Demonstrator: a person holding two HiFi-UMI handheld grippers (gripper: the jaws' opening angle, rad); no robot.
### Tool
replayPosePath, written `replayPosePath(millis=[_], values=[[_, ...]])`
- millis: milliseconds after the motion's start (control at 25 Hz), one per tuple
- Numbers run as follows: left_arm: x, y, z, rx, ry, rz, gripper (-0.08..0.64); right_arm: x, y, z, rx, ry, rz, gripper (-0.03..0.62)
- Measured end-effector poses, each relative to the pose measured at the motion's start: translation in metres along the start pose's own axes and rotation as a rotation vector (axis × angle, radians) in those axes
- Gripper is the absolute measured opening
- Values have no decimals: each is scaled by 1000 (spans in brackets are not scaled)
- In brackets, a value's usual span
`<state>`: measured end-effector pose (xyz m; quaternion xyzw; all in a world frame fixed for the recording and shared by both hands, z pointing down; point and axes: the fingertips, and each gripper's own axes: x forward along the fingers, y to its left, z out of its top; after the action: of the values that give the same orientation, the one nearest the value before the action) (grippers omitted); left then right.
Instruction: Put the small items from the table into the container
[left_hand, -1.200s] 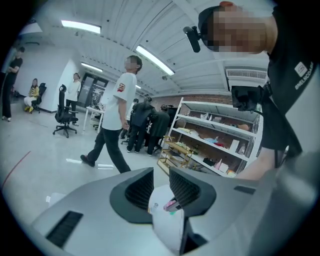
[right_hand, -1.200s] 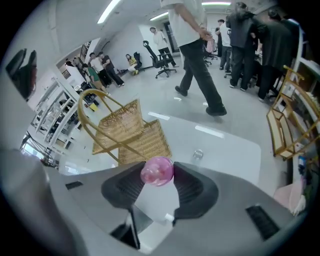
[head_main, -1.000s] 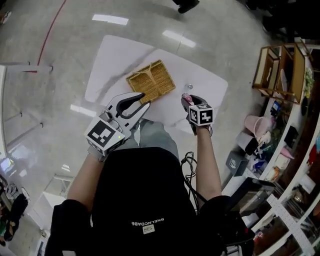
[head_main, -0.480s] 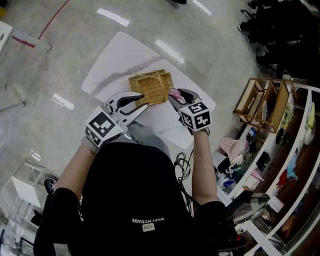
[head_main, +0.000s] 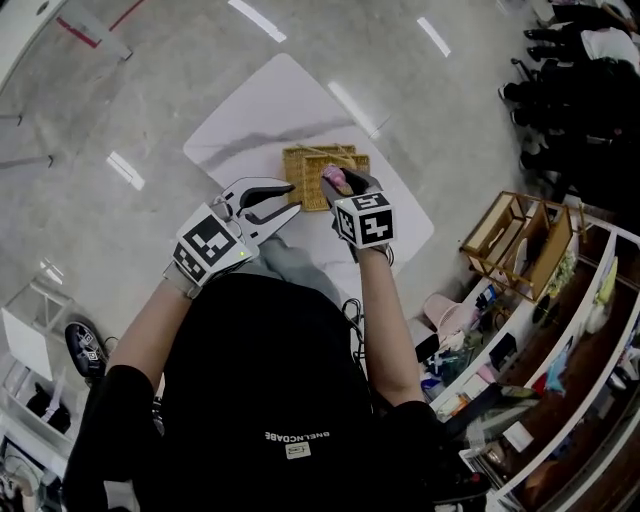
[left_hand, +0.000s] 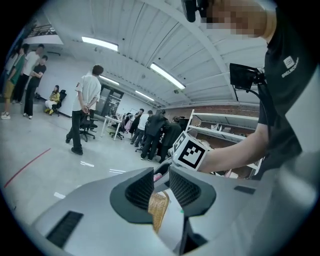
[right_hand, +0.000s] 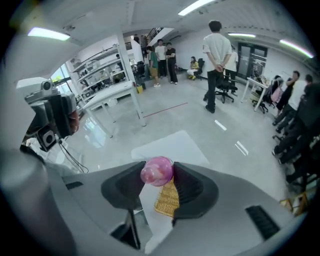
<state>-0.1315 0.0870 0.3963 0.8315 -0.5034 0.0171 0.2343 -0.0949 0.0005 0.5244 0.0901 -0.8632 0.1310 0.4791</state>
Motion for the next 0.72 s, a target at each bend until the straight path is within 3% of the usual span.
replayPosePath(millis=[200, 720], values=[[-22, 12, -3, -27, -26, 42, 80, 27, 7, -12, 104, 17, -63, 179], [-41, 29, -24, -69, -28, 48, 80, 96, -20, -52, 499, 51, -184, 179]])
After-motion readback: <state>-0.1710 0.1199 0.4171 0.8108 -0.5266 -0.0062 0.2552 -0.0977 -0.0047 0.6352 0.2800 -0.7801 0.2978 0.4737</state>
